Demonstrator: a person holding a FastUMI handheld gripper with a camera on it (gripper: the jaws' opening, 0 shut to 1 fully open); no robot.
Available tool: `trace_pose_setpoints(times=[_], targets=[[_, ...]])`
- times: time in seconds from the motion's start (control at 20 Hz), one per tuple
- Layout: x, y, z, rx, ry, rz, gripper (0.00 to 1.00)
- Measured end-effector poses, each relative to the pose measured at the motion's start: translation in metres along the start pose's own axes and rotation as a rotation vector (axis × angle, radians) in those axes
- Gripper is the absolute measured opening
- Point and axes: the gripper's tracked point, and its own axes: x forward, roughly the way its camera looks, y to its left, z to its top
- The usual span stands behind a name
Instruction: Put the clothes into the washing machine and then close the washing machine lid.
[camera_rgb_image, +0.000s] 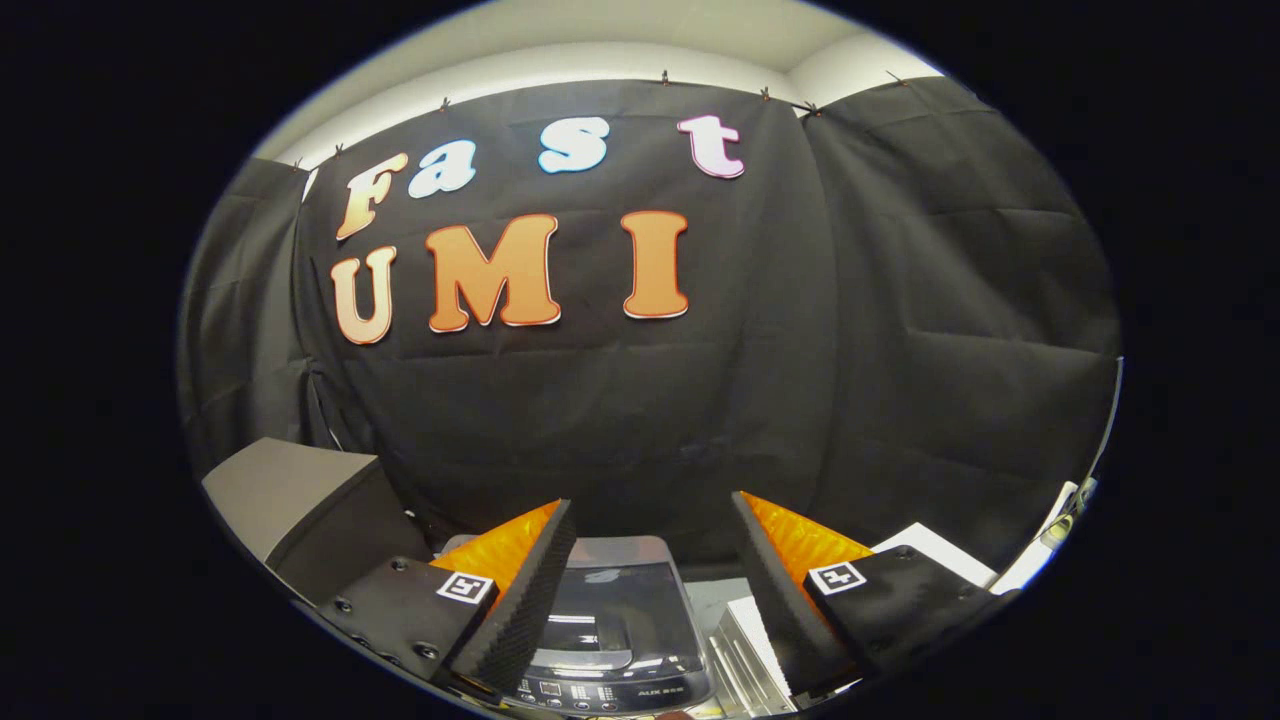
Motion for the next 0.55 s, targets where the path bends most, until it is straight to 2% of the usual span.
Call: trace_pose_setpoints(times=[0.55], targets=[[-0.005, 0.008, -0.006, -0.018, 0.007, 0.008, 0.99]])
